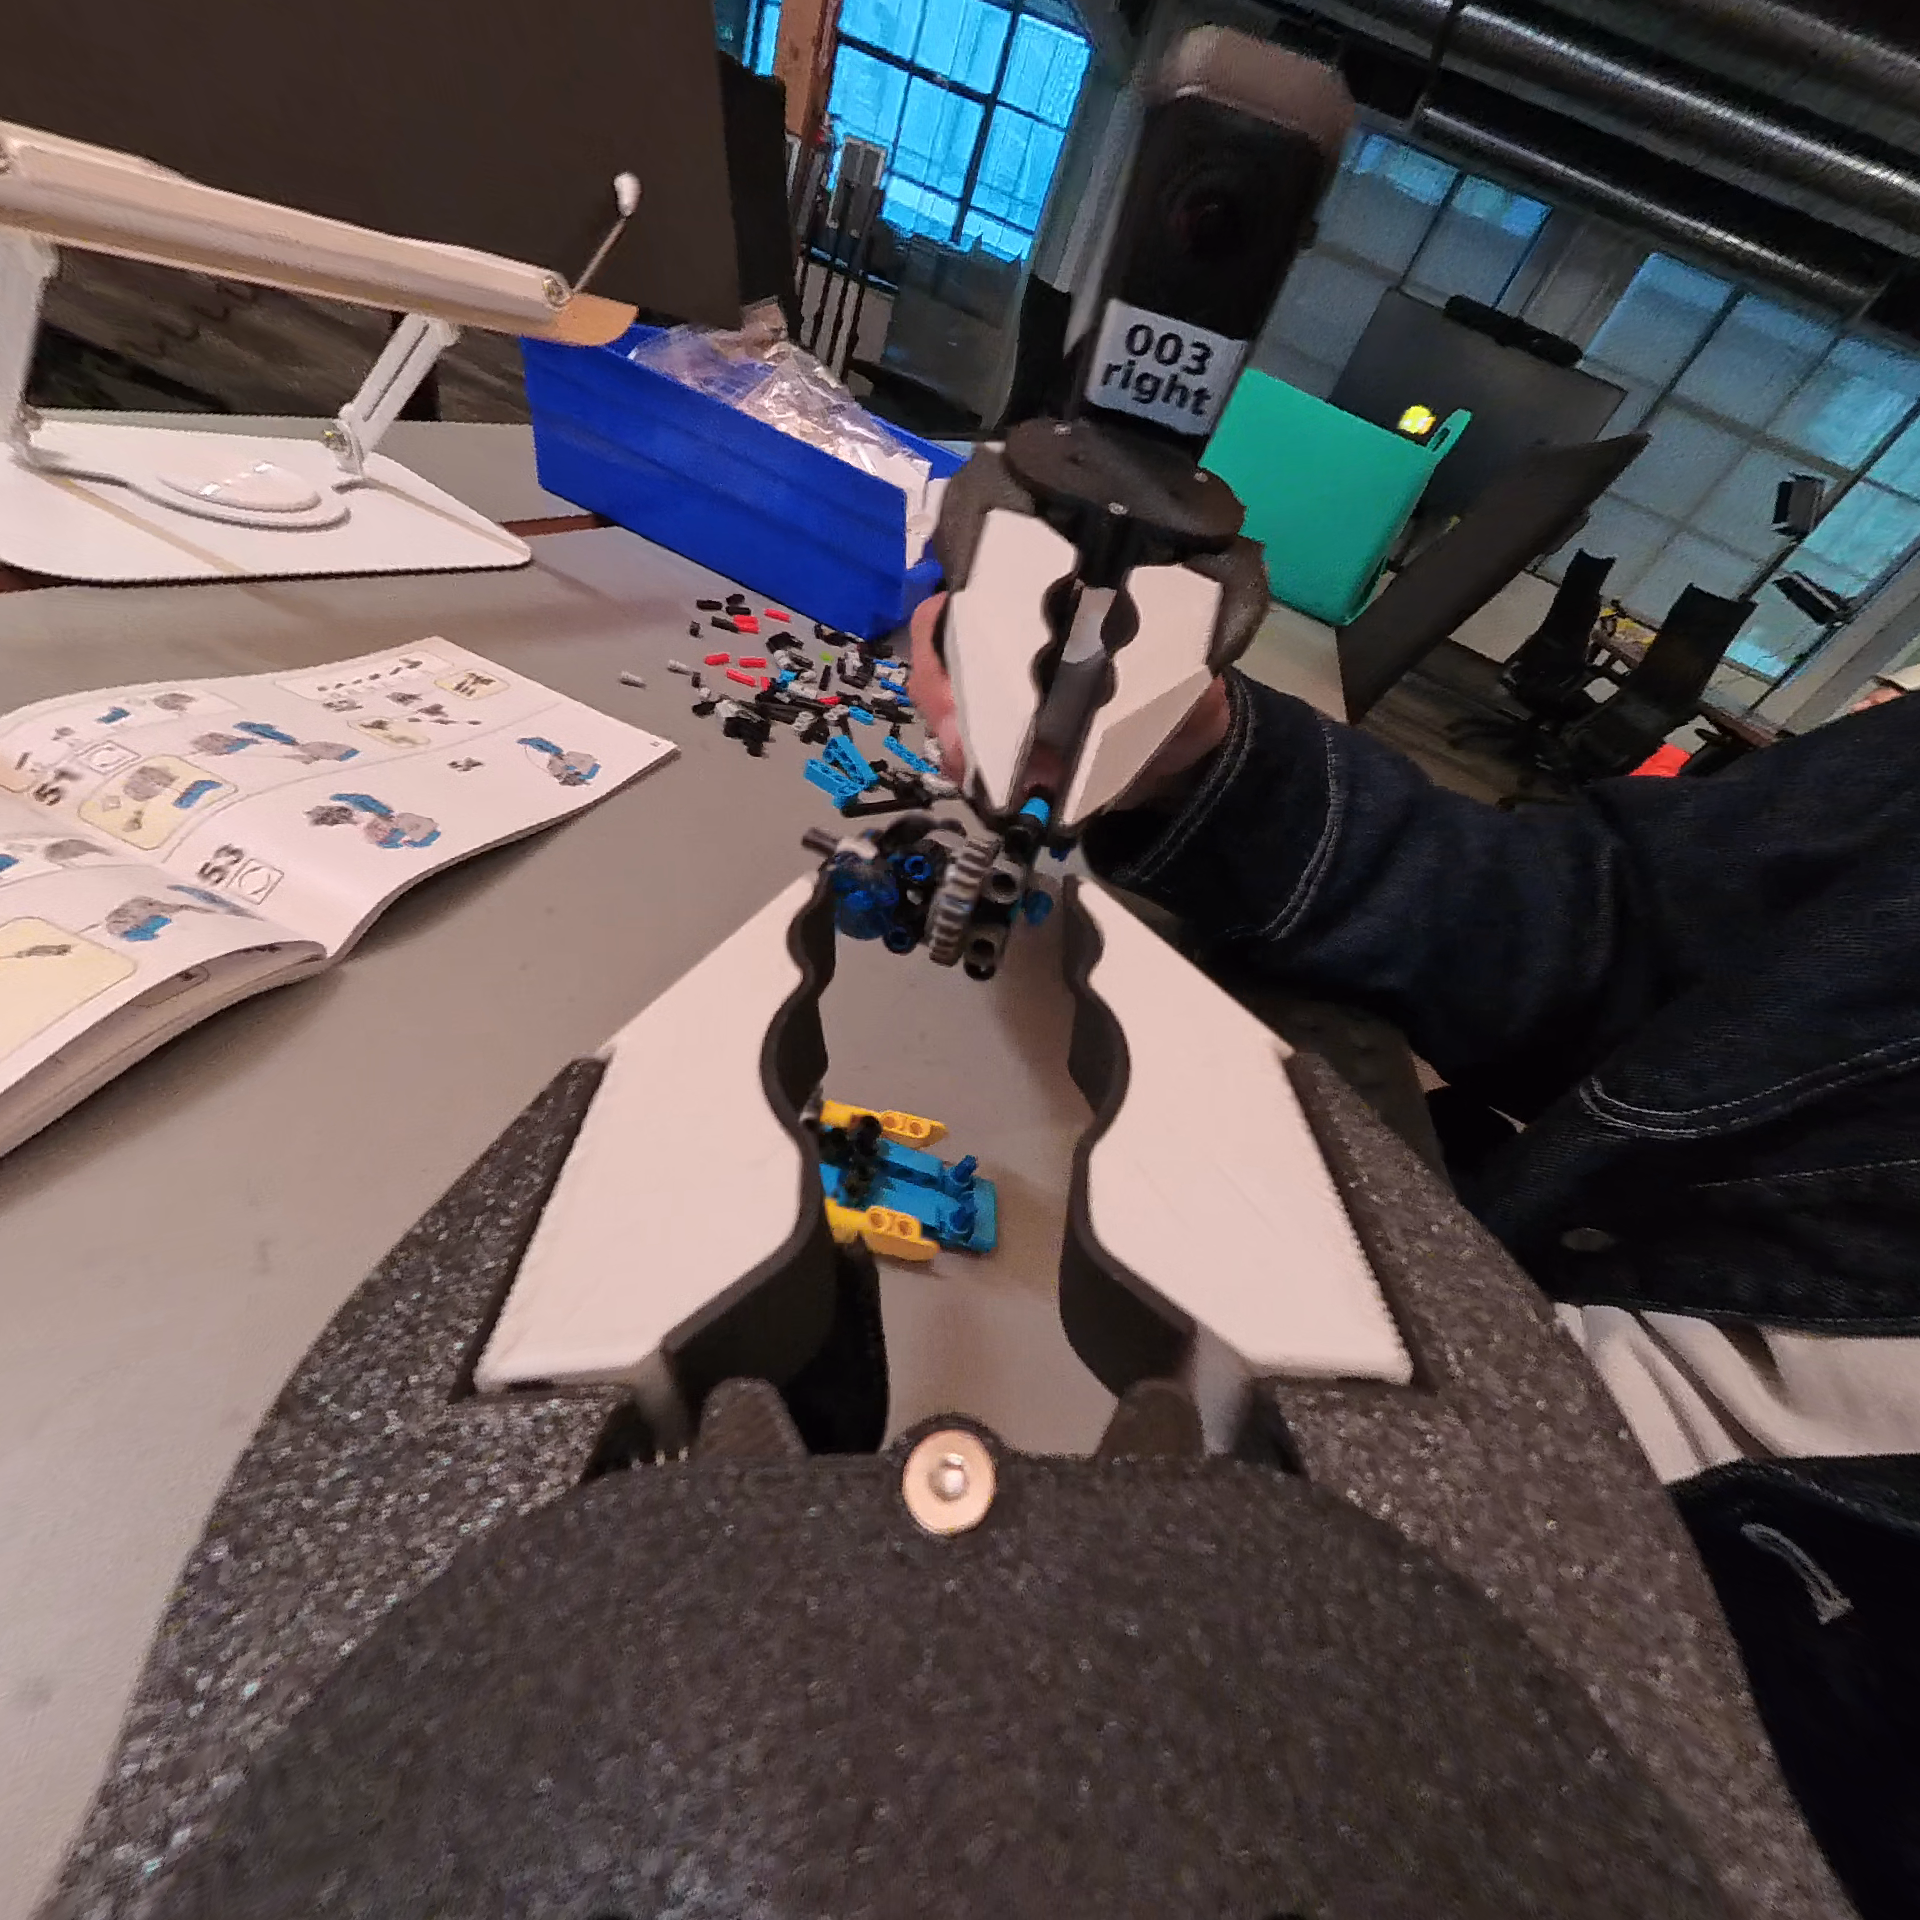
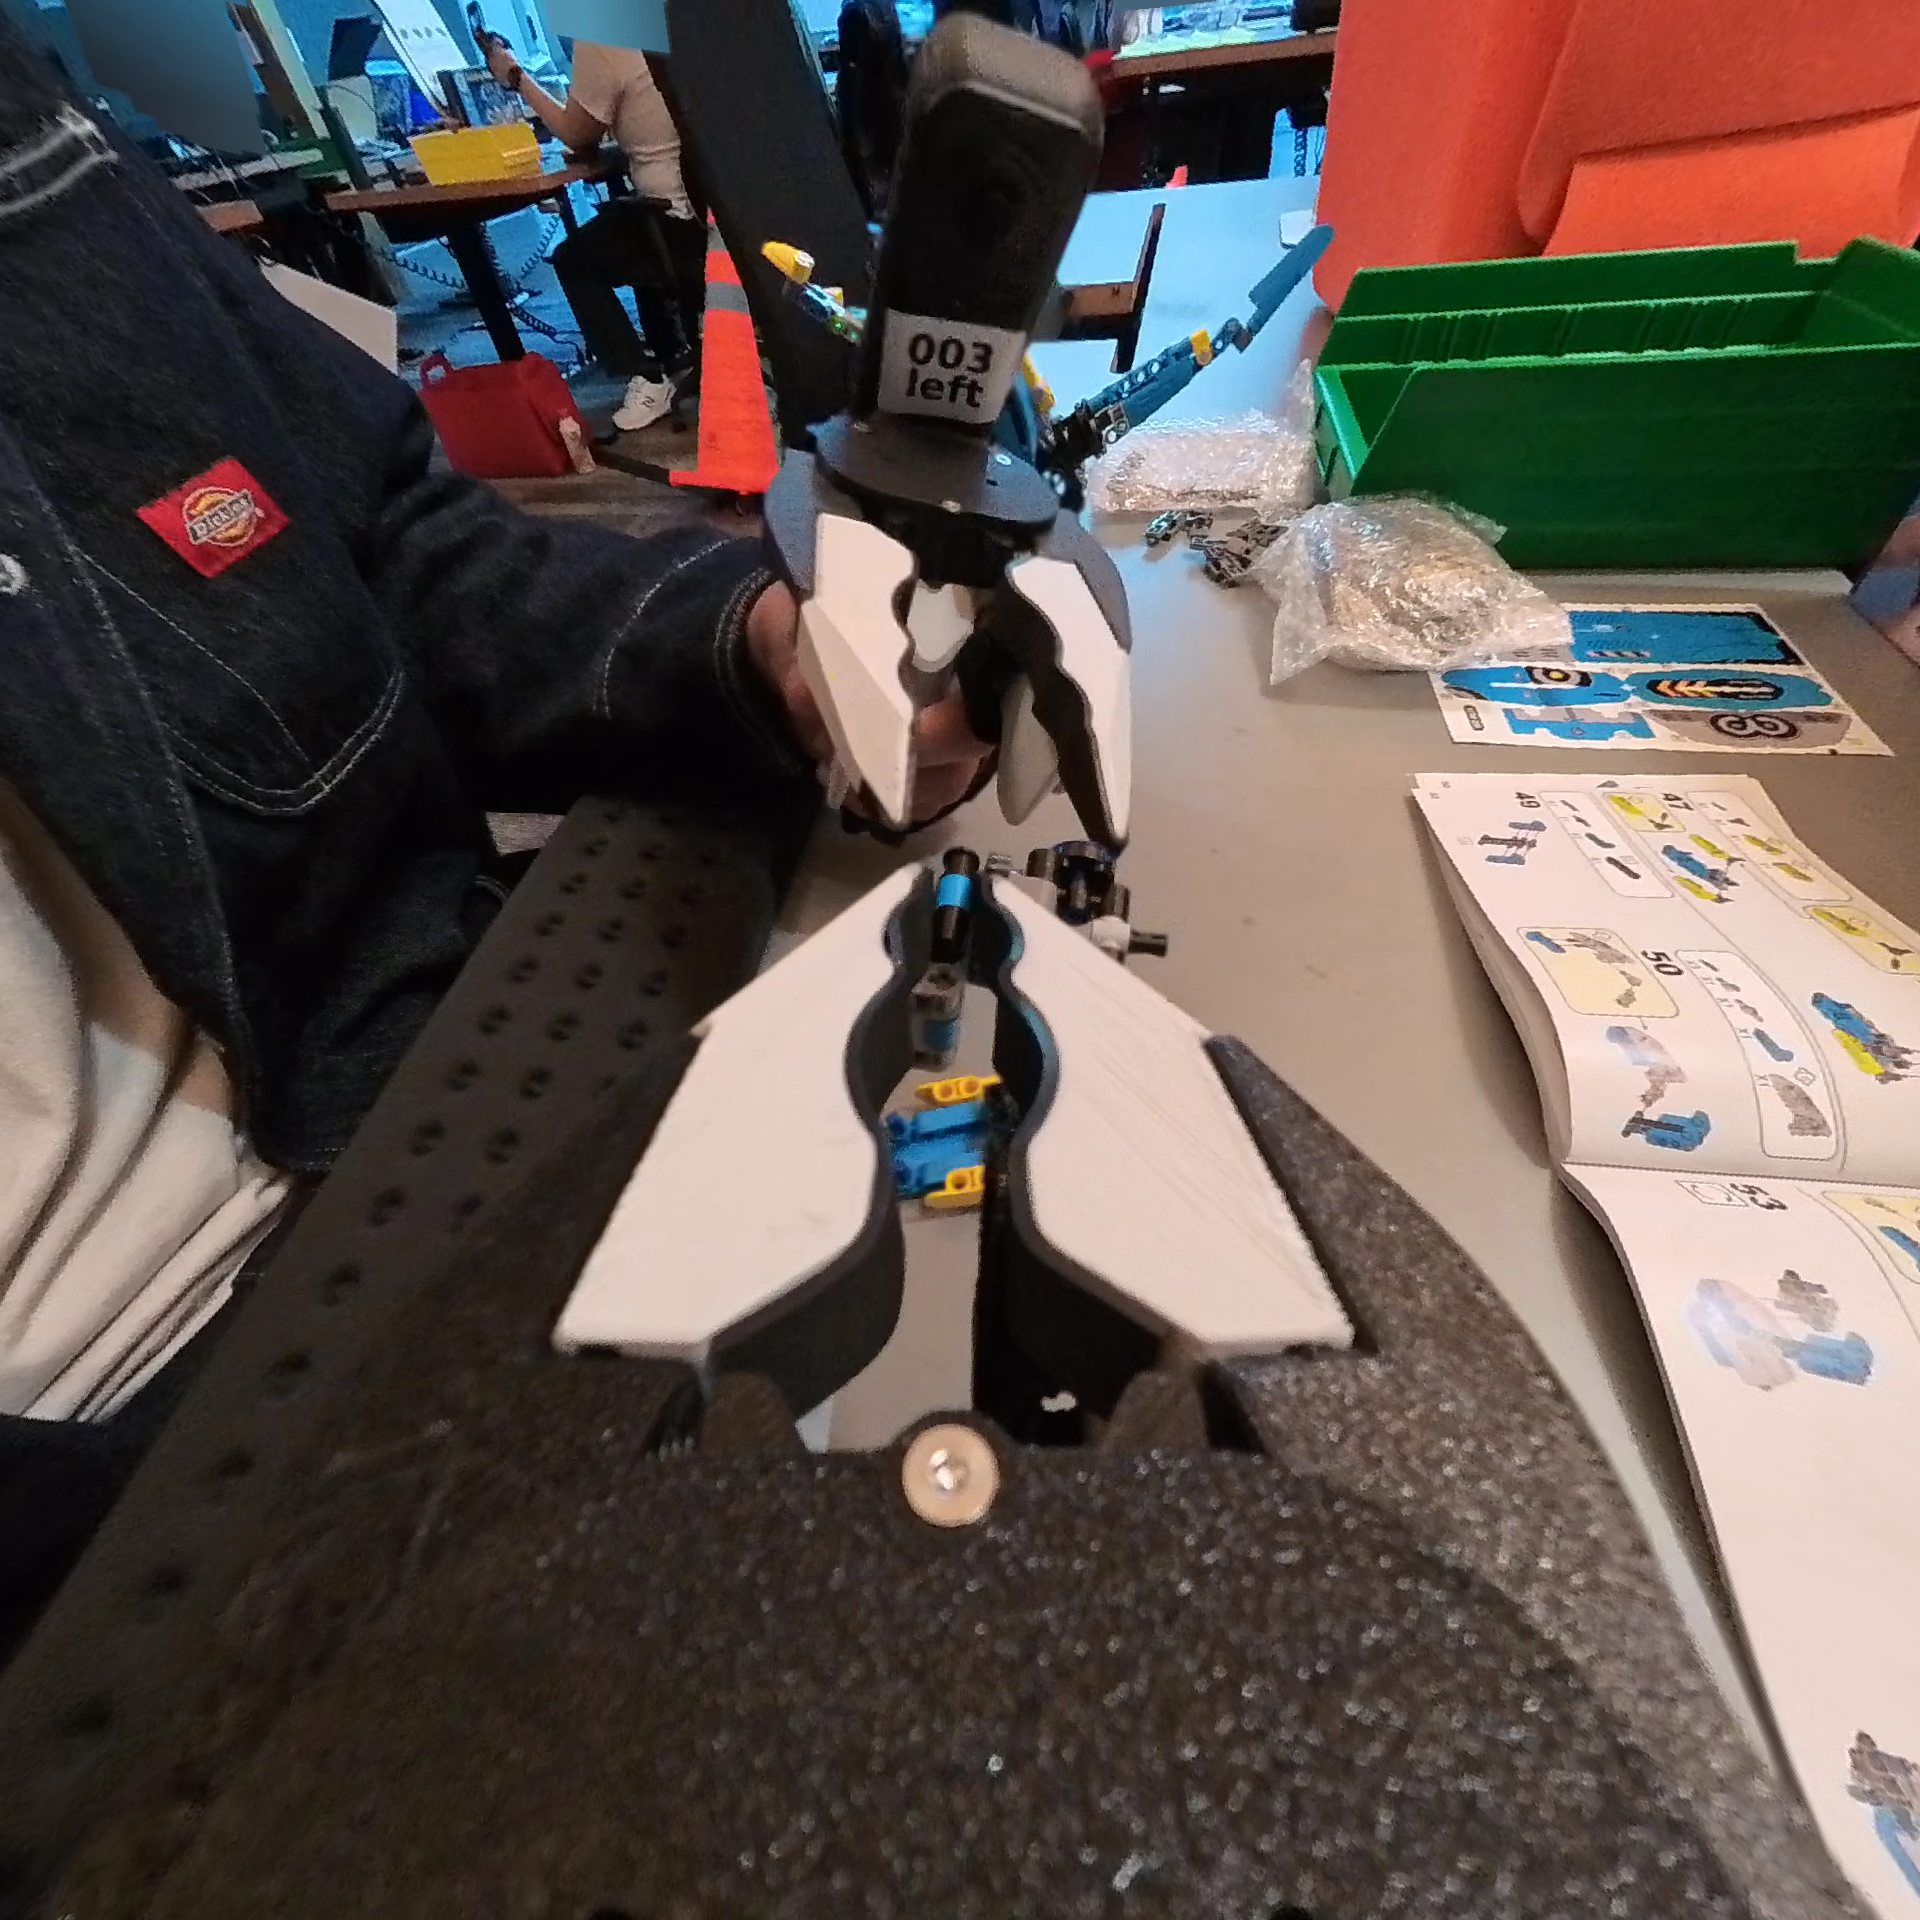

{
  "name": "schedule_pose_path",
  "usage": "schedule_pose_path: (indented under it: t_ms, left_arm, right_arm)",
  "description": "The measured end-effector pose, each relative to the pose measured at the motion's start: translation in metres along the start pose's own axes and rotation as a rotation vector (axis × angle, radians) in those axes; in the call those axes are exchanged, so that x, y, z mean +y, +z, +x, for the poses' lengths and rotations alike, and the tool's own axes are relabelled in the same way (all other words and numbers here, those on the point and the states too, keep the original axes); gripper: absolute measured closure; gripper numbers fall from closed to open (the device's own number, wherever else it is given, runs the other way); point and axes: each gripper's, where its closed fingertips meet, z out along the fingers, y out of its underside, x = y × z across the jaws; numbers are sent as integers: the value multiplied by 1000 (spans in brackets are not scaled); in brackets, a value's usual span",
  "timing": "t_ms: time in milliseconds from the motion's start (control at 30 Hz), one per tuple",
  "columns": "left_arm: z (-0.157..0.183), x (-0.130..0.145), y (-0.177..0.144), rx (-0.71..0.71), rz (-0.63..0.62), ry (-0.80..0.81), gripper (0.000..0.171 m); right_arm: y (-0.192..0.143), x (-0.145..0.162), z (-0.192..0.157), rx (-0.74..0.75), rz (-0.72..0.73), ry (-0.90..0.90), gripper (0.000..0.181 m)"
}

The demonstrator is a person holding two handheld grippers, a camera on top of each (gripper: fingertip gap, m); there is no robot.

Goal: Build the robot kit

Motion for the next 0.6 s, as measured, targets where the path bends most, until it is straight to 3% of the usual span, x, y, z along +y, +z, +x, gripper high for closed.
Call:
schedule_pose_path:
  t_ms: [133, 233, 400, 600]
  left_arm:
    - [-9, -2, -4, -33, 13, -21, 115]
    - [-1, 18, 11, 6, -93, -32, 107]
    - [21, 6, 14, 120, -30, -34, 157]
    - [28, -8, 11, 152, 63, -53, 165]
  right_arm:
    - [-5, -5, 5, 50, 13, -15, 175]
    - [-7, -16, -2, 6, 76, -3, 175]
    - [-3, -33, -14, -97, 197, 61, 175]
    - [-2, -47, -10, -32, 292, 10, 174]
